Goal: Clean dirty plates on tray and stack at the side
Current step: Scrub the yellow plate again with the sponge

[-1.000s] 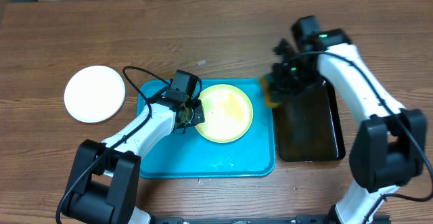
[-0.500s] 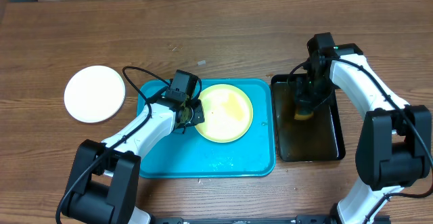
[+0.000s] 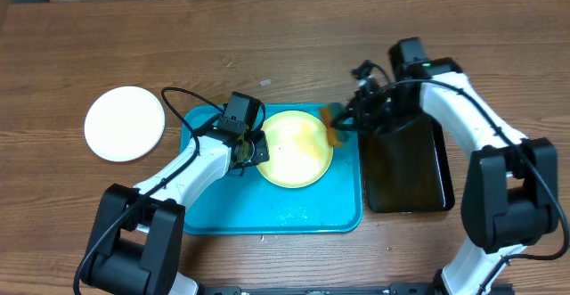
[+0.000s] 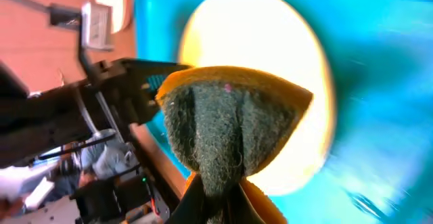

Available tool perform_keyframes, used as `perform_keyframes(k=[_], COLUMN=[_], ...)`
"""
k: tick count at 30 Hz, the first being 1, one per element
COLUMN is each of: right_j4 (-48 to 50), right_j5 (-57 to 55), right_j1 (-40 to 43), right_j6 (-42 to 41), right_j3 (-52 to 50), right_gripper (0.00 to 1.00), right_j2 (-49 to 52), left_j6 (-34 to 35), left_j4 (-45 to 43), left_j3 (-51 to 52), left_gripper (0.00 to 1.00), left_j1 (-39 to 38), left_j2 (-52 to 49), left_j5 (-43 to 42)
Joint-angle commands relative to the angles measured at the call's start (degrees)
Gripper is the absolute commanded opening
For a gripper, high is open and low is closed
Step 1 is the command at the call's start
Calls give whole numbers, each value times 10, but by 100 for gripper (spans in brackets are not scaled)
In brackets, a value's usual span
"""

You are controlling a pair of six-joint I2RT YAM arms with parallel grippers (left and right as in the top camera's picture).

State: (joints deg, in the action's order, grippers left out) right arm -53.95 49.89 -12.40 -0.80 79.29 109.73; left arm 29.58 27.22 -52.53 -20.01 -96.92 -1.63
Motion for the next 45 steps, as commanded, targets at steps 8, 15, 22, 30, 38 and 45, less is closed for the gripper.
perform_keyframes(k=[8,15,22,30,38,45], right_j4=[203,296,325,343,336,312], right_j5=[12,-50,-53,-54,-118,-175], right_j1=[-115,-146,-168,-191,-205,-174], right_j6=[-137,-196,-206,-210,-223,-248], right_j3=[-52,-73,-73,-73,-73,-72], right_gripper=[4,4,4,4,4,4], right_j2=[16,36,61,80,101,100], left_j6=[-5,-7,-7,-7,-9,-9], left_j4=[-2,-2,-2,-2,-2,-1], left_j3=[-5,-5,-5,-5,-5,-5], left_gripper=[4,4,4,4,4,4], left_j1=[1,1,1,1,1,1], left_j2=[-6,-6,-6,-6,-6,-6], left_j5=[-14,-14,-14,-14,-14,-14])
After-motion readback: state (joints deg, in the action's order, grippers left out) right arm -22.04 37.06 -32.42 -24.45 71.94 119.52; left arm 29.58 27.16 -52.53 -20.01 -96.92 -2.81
